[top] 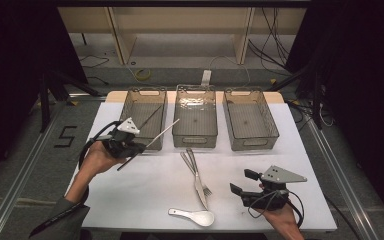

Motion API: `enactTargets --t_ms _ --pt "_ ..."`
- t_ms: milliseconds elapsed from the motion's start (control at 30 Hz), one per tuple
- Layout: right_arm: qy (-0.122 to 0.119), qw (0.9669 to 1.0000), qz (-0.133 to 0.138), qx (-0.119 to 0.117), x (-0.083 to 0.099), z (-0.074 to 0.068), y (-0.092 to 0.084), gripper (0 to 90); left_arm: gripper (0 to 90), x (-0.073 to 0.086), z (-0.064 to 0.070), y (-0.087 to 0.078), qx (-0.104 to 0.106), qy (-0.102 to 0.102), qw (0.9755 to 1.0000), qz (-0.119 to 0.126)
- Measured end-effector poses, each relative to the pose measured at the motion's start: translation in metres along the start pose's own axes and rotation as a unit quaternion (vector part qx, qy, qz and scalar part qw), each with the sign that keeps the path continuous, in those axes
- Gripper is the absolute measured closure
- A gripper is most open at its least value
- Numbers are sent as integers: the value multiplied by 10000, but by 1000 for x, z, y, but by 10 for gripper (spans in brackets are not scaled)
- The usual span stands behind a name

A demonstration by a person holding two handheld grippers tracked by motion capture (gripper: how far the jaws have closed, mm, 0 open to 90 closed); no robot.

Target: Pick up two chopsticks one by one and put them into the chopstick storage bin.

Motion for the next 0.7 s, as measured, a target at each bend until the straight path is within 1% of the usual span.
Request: enactTargets --t_ms 167,233,400,433,500,633,700 --pt "9 10000 40 -3 0 0 -1 282 846 -13 -14 -4 -105 -303 9992 245" --pt "8 10000 55 -7 0 1 -1 281 846 -17 -18 -4 -137 -381 9988 280" --pt "0 10000 73 -4 0 1 -1 281 846 -27 -31 -6 -194 -630 9968 449" --pt "0 10000 74 -7 0 1 -1 281 846 -28 -33 -5 -146 -675 9965 463" --pt "-4 10000 80 -8 -1 1 -1 281 845 -32 -38 -3 -205 -732 9959 482" --pt "4 10000 80 -16 0 1 -1 281 846 -40 -49 -4 -253 -882 9944 526" --pt "14 10000 72 -16 0 1 -1 281 846 -44 -54 -5 -278 -916 9941 515"
Point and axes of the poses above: each handheld gripper's, and its own axes: y roughly forward along the jaws, x roughly out of its underside, z roughly to its right, the point moved 6 cm from there along y, roughly forward along the jaws, and after that the axes turned 12 degrees about -z, right-handed, at the moved point
